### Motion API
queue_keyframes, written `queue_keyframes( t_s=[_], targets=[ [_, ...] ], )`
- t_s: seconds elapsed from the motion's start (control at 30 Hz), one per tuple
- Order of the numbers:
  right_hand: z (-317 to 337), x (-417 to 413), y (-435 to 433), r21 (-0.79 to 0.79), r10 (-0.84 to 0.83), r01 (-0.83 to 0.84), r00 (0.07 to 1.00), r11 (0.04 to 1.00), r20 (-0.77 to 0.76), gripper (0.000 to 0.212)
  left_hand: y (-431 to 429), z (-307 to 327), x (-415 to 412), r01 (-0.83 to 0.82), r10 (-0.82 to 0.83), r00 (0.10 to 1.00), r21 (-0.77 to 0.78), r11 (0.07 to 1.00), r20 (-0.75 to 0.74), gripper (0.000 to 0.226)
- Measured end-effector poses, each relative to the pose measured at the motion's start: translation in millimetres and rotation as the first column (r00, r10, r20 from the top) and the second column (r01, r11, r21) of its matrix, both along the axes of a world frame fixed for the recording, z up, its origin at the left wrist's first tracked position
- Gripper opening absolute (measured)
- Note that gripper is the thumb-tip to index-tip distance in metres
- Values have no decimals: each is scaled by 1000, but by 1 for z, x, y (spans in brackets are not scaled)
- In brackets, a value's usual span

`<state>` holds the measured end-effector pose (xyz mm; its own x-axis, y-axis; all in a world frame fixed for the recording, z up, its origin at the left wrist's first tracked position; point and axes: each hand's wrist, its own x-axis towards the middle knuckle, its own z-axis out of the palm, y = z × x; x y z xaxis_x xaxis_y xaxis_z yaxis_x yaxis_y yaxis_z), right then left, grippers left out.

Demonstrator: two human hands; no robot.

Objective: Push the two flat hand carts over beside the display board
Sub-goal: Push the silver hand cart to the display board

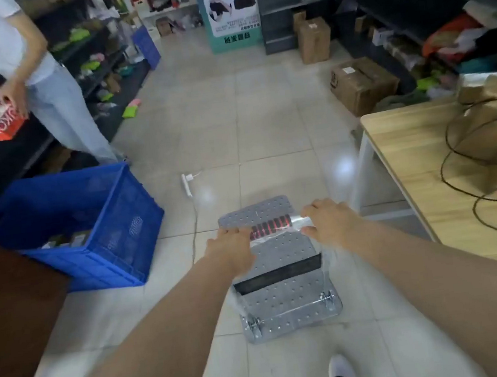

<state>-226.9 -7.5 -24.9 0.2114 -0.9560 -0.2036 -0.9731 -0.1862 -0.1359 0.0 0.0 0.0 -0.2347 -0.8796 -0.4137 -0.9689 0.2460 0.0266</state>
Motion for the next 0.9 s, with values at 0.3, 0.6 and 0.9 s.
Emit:
queue_keyframes(
  t_s=[0.3, 0.6, 0.9],
  targets=[
    [-50, -22, -51, 86, 68, -75, 995, 994, 78, 51, -36, -43, -31, -118, 118, 993, -1, 993, 25, 58],
    [-92, -15, -57, 117, 99, -124, 975, 985, 196, 34, -45, -87, -33, -193, 193, 981, 40, 980, 18, 55],
    [-100, -2, -97, 148, 73, -101, 981, 984, 182, 31, -89, -101, -18, -137, 137, 991, -5, 991, 10, 58]
  ],
)
